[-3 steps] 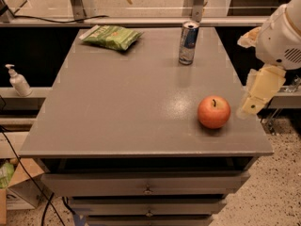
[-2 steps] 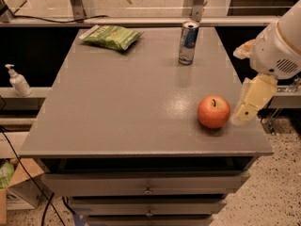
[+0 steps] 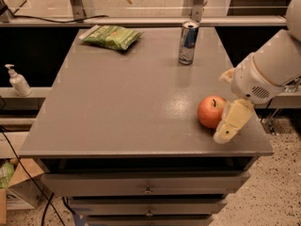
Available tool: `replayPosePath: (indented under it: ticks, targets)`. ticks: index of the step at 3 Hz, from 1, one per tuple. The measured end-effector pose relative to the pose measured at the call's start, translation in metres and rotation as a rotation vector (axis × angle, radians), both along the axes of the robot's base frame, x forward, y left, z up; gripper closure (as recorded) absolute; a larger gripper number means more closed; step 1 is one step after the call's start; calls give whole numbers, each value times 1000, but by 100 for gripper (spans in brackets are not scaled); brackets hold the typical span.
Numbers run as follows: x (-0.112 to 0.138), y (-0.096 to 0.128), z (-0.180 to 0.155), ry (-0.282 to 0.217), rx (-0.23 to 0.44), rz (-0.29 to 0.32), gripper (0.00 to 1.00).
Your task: Move apple near green jalapeno chip bag
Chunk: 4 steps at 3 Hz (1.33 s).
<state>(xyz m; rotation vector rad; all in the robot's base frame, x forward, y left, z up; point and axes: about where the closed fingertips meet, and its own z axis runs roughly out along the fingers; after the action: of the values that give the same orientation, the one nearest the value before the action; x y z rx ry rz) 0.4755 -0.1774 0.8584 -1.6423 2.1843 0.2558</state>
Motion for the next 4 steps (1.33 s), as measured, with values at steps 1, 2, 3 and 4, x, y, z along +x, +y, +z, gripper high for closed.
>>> replayPosePath:
  ticks: [1, 2, 3, 4]
  targets:
    - [-2, 13, -21, 29, 31, -2, 18]
    - [-2, 25, -27, 34, 44, 7, 41]
    - [5, 39, -19, 9, 42, 27, 64]
    - [31, 65, 0, -51, 65, 67, 87]
